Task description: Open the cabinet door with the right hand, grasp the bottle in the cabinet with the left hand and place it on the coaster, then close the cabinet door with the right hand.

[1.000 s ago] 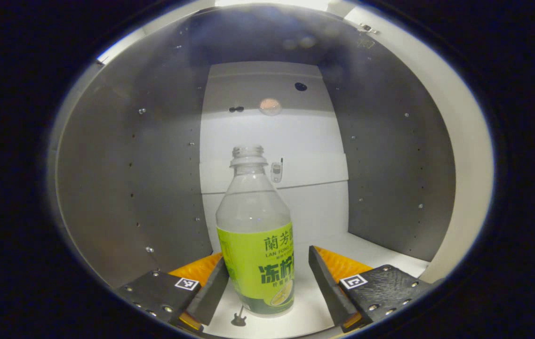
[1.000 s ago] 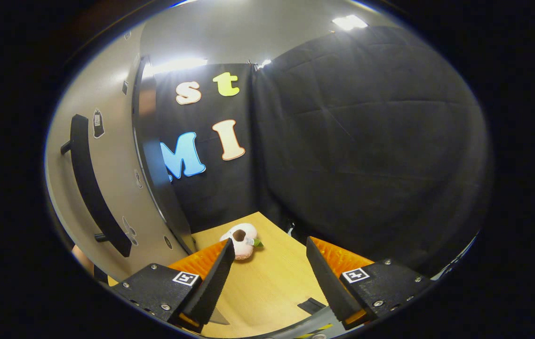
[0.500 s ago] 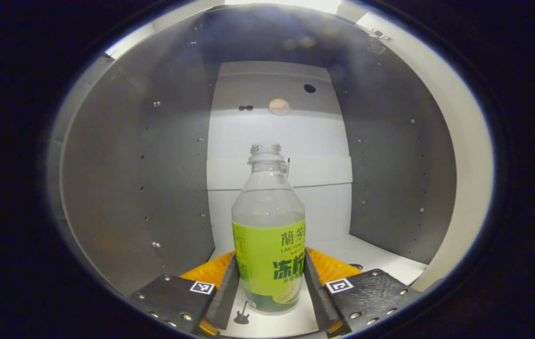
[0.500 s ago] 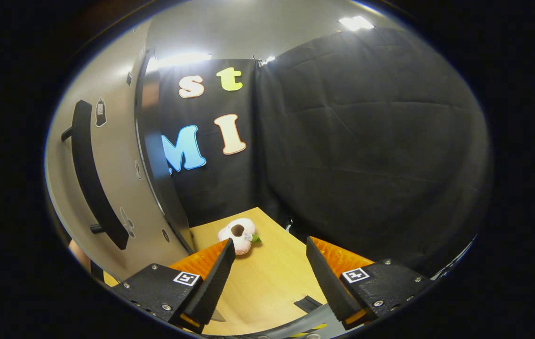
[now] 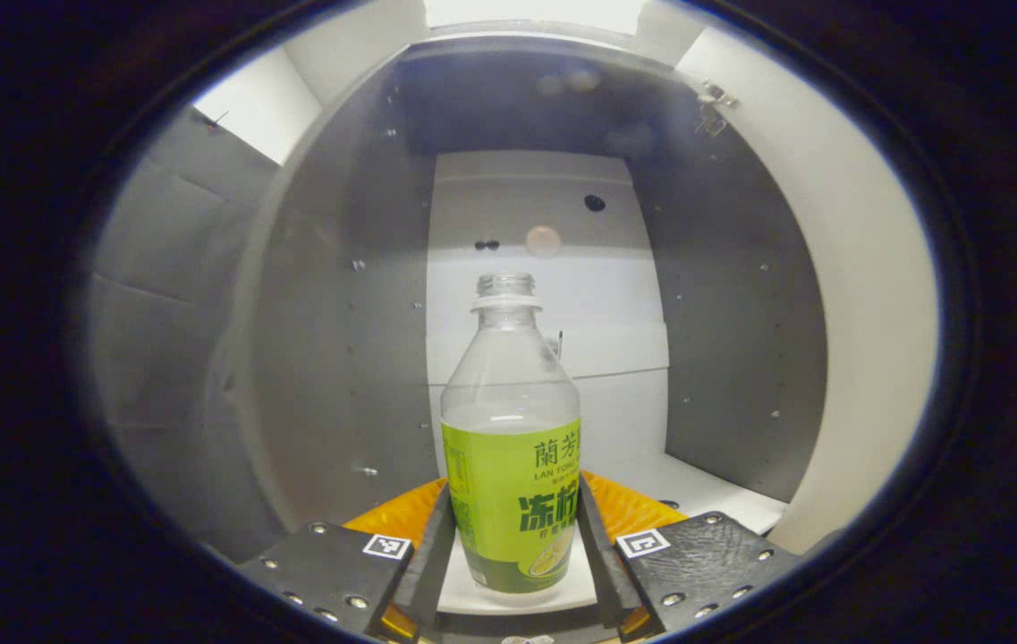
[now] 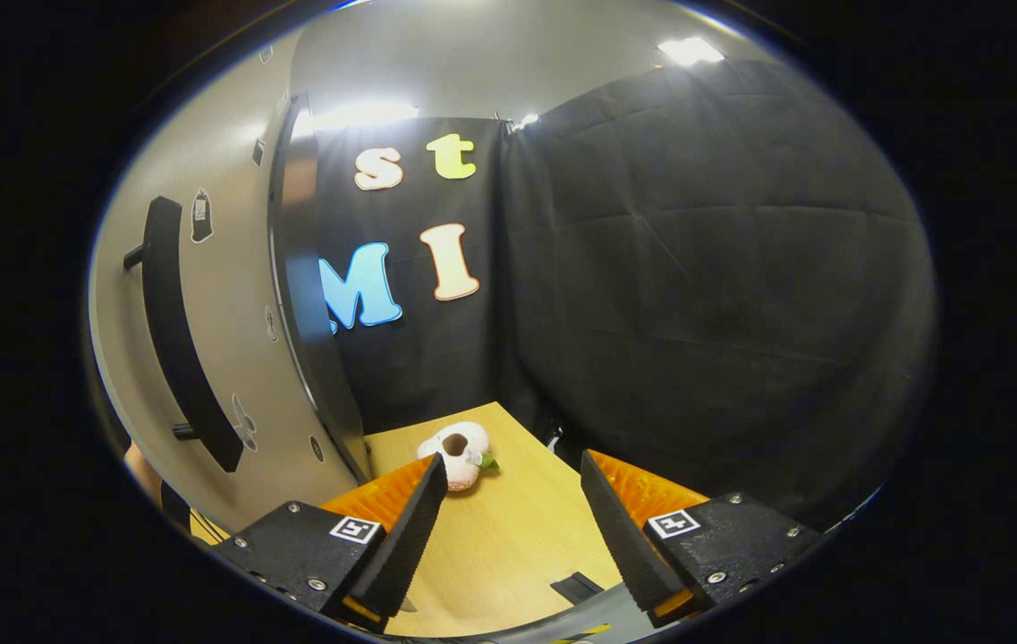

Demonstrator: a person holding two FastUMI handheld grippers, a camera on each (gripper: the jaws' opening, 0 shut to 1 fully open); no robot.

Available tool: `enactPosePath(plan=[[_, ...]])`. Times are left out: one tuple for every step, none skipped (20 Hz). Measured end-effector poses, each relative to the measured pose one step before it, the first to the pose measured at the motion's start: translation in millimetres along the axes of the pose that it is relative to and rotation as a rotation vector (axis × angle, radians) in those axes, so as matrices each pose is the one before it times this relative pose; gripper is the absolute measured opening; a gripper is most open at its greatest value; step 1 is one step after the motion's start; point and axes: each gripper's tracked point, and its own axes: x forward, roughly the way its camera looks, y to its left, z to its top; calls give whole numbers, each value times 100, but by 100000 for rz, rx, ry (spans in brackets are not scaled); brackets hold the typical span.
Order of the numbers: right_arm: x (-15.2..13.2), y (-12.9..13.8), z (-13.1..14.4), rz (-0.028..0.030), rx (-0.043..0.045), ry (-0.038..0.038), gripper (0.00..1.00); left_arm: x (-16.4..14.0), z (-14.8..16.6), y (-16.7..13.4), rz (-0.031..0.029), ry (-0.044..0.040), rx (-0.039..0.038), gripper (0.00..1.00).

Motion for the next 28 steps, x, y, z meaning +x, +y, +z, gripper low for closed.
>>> enactPosePath(plan=[[403,39,70,2348,592,492,93,-385,-68,-98,-140,95,-508,72],[525,128,3,2289,-4,978,93,-599,13,-140,16,225,-32,72],[369,81,21,2607,-504,952,93,-760,161,110,834,104,287,73],[332,171,8,2779,-978,634,93,-584,249,167,578,-600,668,73],[312,108,115,2518,-1608,254,93,-696,127,270,1147,-539,-382,73],[313,174,48,2393,-1768,354,92,-699,41,-388,-477,61,-702,73],[145,149,201,2540,-1242,126,92,-804,-230,70,797,929,331,73],[153,359,16,2781,-1047,163,92,-1098,-51,323,967,952,731,73],[130,146,45,2262,-1101,47,92,-750,-141,385,1381,366,772,72],[202,293,91,2233,-312,-336,92,-864,-115,232,1058,203,782,73],[151,180,23,1325,437,-563,92,-516,-194,91,317,-29,744,73],[330,-2,-211,315,-588,-454,92,121,-138,184,1673,650,1088,72],[373,-9,-234,99,-1264,-430,92,-319,-535,353,1938,2023,2115,72],[407,358,-331,861,-1623,-427,92,-1007,-517,803,2627,584,1660,68],[499,298,-466,964,-2117,-3,92,-566,-419,260,1268,194,-29,70],[458,325,-600,1036,-2132,201,92,-332,-400,-211,1137,630,-480,72],[437,348,-635,843,-1485,318,93,-409,-605,138,1511,872,-5,68],[379,430,-510,1199,-1004,20,94,-354,-462,355,1759,418,963,72],[338,269,-598,498,-1225,24,94,-299,-623,407,1728,587,1595,68],[387,147,-620,7,-787,130,94,-276,-667,384,1178,920,1766,72],[286,266,-738,523,-729,951,94,-283,-672,138,498,1106,1389,72],[407,211,-832,-67,-1231,1344,94,-399,-812,178,528,1322,772,68],[362,94,-723,-311,-907,1109,94,-254,-850,102,483,1643,-13,68],[279,101,-594,-208,-710,771,94,-322,-653,-25,791,1569,-410,68],[288,143,-492,-264,-979,475,94,-124,-665,69,1273,1560,-832,73],[307,118,-499,-431,-1455,52,94,-263,-744,-8,1138,928,-1106,69],[202,101,-530,-408,-1532,181,94,-80,-536,-282,-392,270,-1755,73],[267,5,-452,-686,-1086,-199,94,-38,-165,-342,-635,-1327,-1173,73]])
